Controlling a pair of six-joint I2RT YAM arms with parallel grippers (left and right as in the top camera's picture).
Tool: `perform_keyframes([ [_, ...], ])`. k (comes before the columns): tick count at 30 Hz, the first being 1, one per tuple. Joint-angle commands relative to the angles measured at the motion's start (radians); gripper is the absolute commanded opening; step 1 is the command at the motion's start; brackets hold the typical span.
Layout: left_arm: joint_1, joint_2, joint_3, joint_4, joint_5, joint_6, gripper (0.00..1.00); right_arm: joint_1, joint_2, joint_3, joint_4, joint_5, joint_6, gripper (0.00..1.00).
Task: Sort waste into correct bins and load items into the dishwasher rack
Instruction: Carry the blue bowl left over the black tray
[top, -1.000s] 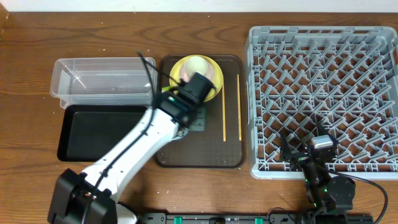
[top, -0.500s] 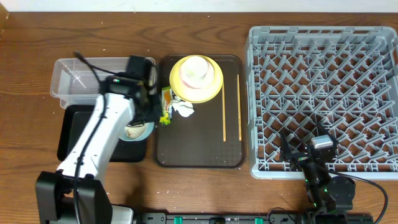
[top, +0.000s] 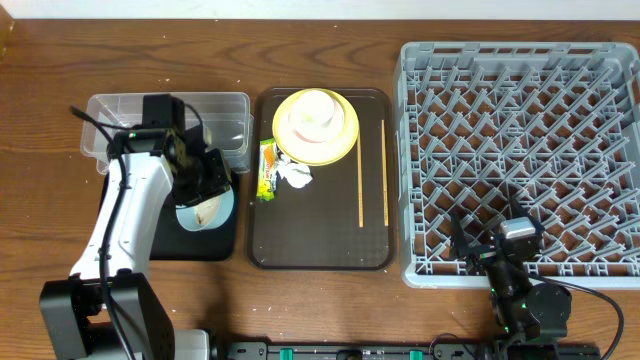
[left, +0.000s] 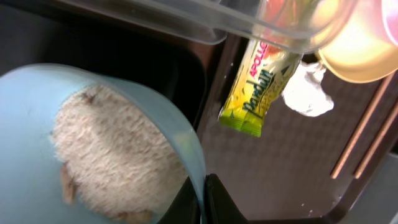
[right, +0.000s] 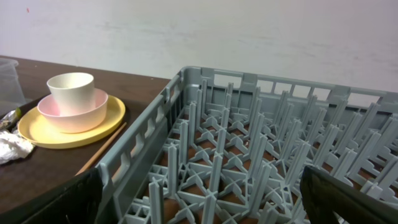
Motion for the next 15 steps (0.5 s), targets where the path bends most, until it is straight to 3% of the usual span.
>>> perform_keyframes([
  [1, 0.047, -0.013, -0.054, 0.039, 0.117, 0.042, 0.06, 0.01, 0.0, -0.001, -0.005, 0.006, -0.011, 0.99],
  [15, 0.333, -0.013, -0.127, 0.144, 0.585, 0.152, 0.06, 0.01, 0.0, -0.001, -0.005, 0.006, -0.011, 0.99],
])
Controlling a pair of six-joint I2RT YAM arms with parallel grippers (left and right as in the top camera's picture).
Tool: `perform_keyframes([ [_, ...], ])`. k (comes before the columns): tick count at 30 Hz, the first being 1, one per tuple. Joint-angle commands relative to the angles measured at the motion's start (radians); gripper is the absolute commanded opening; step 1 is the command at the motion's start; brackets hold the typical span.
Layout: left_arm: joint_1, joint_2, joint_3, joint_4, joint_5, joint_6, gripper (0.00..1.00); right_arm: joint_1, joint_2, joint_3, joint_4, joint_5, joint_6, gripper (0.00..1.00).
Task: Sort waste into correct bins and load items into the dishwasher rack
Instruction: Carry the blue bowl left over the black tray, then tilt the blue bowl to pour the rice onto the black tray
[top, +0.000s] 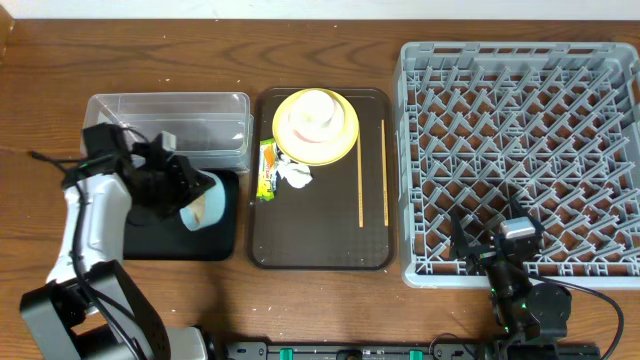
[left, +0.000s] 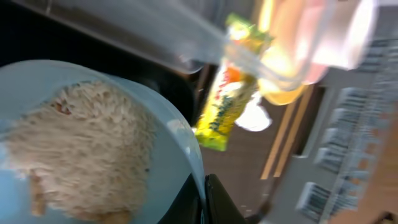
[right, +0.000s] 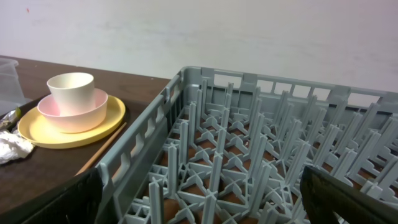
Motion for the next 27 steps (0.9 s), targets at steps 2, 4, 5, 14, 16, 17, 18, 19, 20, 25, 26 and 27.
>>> perform_keyframes([
  [2, 0.067, -0.013, -0.008, 0.005, 0.2, 0.054, 0.06, 0.01, 0.0, -0.001, -0.004, 0.006, -0.012, 0.99],
  [4, 0.101, -0.013, -0.016, 0.011, 0.231, 0.057, 0.06, 0.01, 0.0, -0.001, -0.004, 0.006, -0.012, 0.99],
  [5, 0.116, -0.013, -0.023, 0.021, 0.252, 0.057, 0.06, 0.01, 0.0, -0.001, -0.004, 0.006, -0.012, 0.99],
  [14, 0.293, -0.013, -0.155, 0.21, 0.52, 0.057, 0.07, 0.01, 0.0, -0.001, -0.004, 0.006, -0.012, 0.99],
  [16, 0.336, -0.013, -0.18, 0.229, 0.547, 0.057, 0.06, 0.01, 0.0, -0.001, -0.004, 0.006, -0.012, 0.99],
  [17, 0.354, -0.013, -0.188, 0.229, 0.554, 0.057, 0.06, 0.01, 0.0, -0.001, -0.004, 0.006, -0.012, 0.99],
  [18, 0.375, -0.013, -0.198, 0.23, 0.562, 0.057, 0.06, 0.01, 0.0, -0.001, -0.004, 0.006, -0.012, 0.99],
  [19, 0.394, -0.013, -0.205, 0.229, 0.568, 0.057, 0.06, 0.01, 0.0, -0.001, -0.004, 0.006, -0.012, 0.99],
  [20, 0.41, -0.013, -0.21, 0.23, 0.577, 0.057, 0.06, 0.01, 0.0, -0.001, -0.004, 0.006, -0.012, 0.99],
  [25, 0.456, -0.013, -0.22, 0.237, 0.667, 0.058, 0.06, 0.01, 0.0, -0.001, -0.004, 0.006, -0.012, 0.99],
  [26, 0.456, -0.013, -0.22, 0.238, 0.697, 0.058, 0.06, 0.01, 0.0, -0.001, -0.004, 0.006, -0.012, 0.99],
  [27, 0.456, -0.013, -0.22, 0.24, 0.715, 0.058, 0.06, 0.01, 0.0, -0.001, -0.004, 0.006, -0.012, 0.99],
])
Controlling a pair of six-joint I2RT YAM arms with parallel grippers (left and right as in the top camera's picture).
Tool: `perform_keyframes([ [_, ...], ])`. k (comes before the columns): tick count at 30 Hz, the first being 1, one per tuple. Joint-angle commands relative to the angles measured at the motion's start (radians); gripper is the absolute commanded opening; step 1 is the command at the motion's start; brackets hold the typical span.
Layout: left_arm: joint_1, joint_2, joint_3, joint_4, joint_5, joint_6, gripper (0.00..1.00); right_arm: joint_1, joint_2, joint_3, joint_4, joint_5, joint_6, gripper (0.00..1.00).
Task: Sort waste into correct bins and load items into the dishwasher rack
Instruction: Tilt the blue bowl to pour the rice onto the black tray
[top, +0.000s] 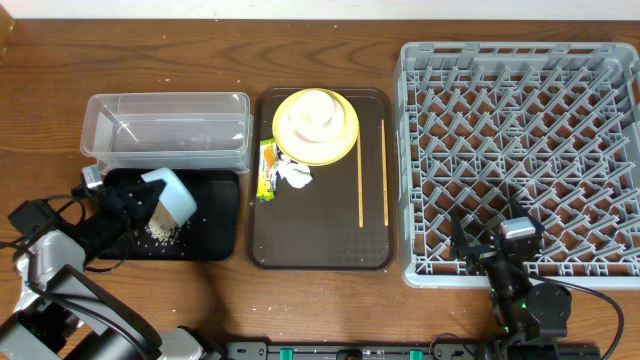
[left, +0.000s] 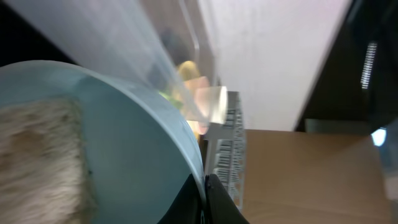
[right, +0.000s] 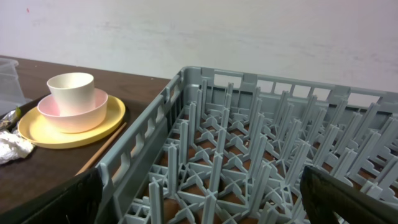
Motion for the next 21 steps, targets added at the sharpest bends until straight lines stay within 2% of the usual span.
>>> perform_keyframes([
  [1, 0.003, -0.013, -0.003, 0.006, 0.143, 0.019, 0.06, 0.01, 0.0, -0.001, -0.005, 0.006, -0.011, 0.99],
  [4, 0.003, -0.013, -0.003, 0.004, 0.189, 0.017, 0.07, 0.01, 0.0, -0.001, -0.004, 0.006, -0.011, 0.99],
  [18, 0.006, -0.013, -0.003, -0.116, 0.19, 0.01, 0.08, 0.01, 0.0, -0.001, -0.005, 0.006, -0.011, 0.99],
  [21, 0.006, -0.013, -0.003, -0.101, 0.189, 0.01, 0.07, 0.01, 0.0, -0.001, -0.005, 0.006, -0.011, 0.99],
])
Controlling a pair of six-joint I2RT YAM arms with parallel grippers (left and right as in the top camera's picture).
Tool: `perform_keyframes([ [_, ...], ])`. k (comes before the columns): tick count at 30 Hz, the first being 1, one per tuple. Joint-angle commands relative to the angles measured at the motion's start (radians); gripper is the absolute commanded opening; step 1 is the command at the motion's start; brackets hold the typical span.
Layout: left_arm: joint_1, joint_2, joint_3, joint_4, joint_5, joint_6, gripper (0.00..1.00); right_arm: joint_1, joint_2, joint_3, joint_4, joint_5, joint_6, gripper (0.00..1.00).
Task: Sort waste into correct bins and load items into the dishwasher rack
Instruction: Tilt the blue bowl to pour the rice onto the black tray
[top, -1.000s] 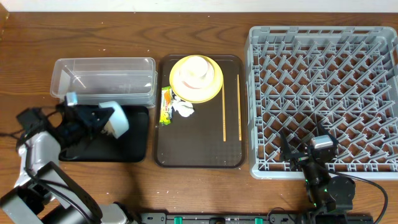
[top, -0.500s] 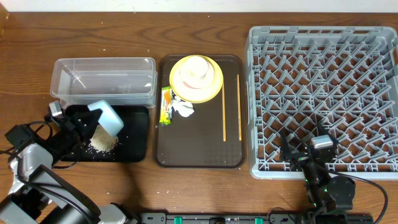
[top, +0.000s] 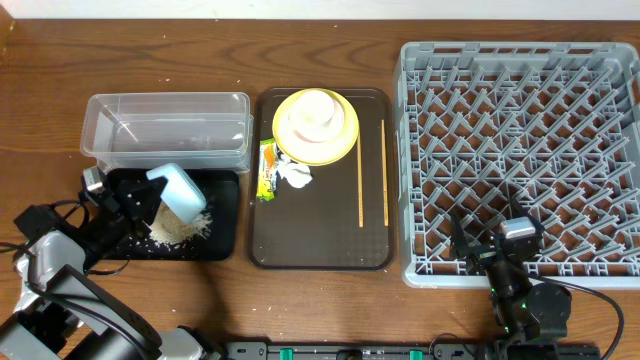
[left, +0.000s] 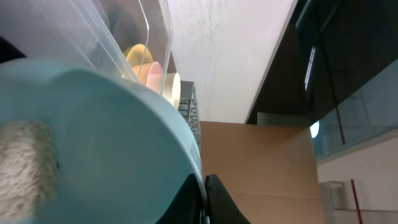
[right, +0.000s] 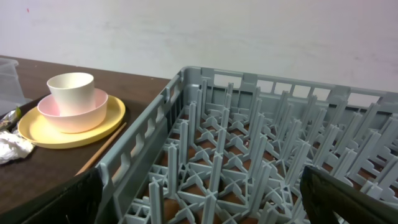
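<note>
My left gripper (top: 152, 196) is shut on the rim of a light blue bowl (top: 180, 189), which is tipped on its side over the black bin (top: 225, 190). A heap of rice (top: 180, 227) lies in the bin under it. In the left wrist view the bowl (left: 106, 124) fills the frame, a little rice (left: 25, 165) still clings inside it, and my fingers (left: 214, 202) pinch its edge. The grey dishwasher rack (top: 520, 150) stands at the right. My right gripper (top: 505, 255) rests open at the rack's front edge, holding nothing.
A clear plastic container (top: 165, 125) sits behind the black bin. The brown tray (top: 320, 245) carries a yellow plate with a pink bowl and white cup (top: 315, 120), a snack wrapper (top: 267, 168), a crumpled tissue (top: 296, 176) and two chopsticks (top: 372, 172).
The rice heap in the black bin has grown from a small scatter to a larger pile. The bowl holds less rice and sits slightly further right; the right arm is unchanged.
The left gripper held the blue bowl full of rice over the black bin. Then the arm was further left with the bowl turned on its side. Then it was low at the far left with some rice in the bin, and now most of it lies there.
</note>
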Motion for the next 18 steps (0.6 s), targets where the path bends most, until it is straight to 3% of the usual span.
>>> perform_keyframes([
  [1, 0.005, -0.013, 0.0, 0.016, 0.03, 0.01, 0.07, 0.01, 0.0, -0.001, -0.004, 0.006, -0.012, 0.99],
  [15, 0.024, -0.018, 0.0, -0.055, 0.031, 0.019, 0.06, 0.01, 0.0, -0.001, -0.004, 0.006, -0.012, 0.99],
  [18, 0.024, -0.026, 0.0, -0.149, 0.031, 0.05, 0.06, 0.01, 0.0, -0.001, -0.004, 0.006, -0.012, 0.99],
])
